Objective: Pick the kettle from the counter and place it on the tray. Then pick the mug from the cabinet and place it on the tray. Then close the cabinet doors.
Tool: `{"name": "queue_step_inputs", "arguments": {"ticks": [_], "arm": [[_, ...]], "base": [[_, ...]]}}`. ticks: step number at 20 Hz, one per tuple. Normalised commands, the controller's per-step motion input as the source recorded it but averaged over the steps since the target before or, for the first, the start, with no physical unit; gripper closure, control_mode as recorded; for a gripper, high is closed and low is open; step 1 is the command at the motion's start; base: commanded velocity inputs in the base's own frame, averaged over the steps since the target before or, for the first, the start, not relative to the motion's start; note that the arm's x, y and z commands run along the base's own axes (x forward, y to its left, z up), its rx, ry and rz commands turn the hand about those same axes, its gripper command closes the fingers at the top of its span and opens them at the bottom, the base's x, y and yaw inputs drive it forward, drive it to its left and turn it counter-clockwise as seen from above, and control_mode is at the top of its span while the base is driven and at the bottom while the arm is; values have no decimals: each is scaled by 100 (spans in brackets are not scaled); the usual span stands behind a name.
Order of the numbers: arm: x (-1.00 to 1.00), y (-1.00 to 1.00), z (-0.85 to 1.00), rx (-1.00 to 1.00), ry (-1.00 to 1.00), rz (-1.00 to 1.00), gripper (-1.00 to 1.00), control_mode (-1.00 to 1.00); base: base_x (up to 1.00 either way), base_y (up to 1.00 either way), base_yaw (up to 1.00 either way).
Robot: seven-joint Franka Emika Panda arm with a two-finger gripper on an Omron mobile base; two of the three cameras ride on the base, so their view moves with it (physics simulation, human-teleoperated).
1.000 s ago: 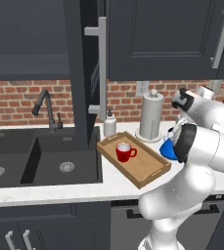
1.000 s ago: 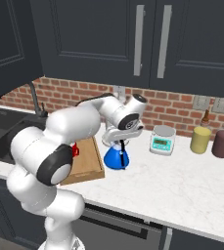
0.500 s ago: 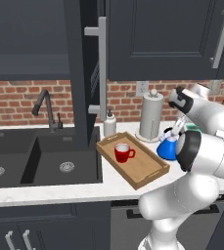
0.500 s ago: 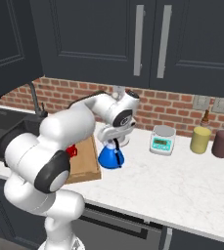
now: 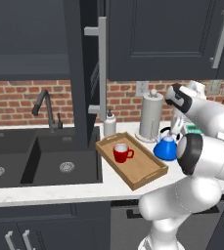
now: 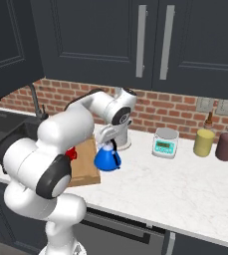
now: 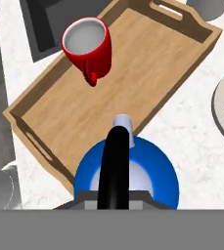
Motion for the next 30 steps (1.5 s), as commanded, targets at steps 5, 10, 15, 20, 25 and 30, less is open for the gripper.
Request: {"name": "queue_step_inputs", "arguments": {"ticks": [5, 10, 15, 20, 25, 30], "arm": [[-13, 18, 13, 0, 0, 15, 100, -100], [-16, 26, 0, 0, 0, 17, 100, -100], [-4, 36, 0, 0, 2, 19, 100, -100], [0, 46, 0, 0, 5, 19, 100, -100], [0, 49, -1, 0, 2, 19, 100, -100], [0, 47, -1, 0, 0, 20, 100, -100]], "base": [[0, 0, 0], [0, 0, 0], [0, 0, 0], [0, 0, 0], [0, 0, 0], [0, 0, 0]]}}
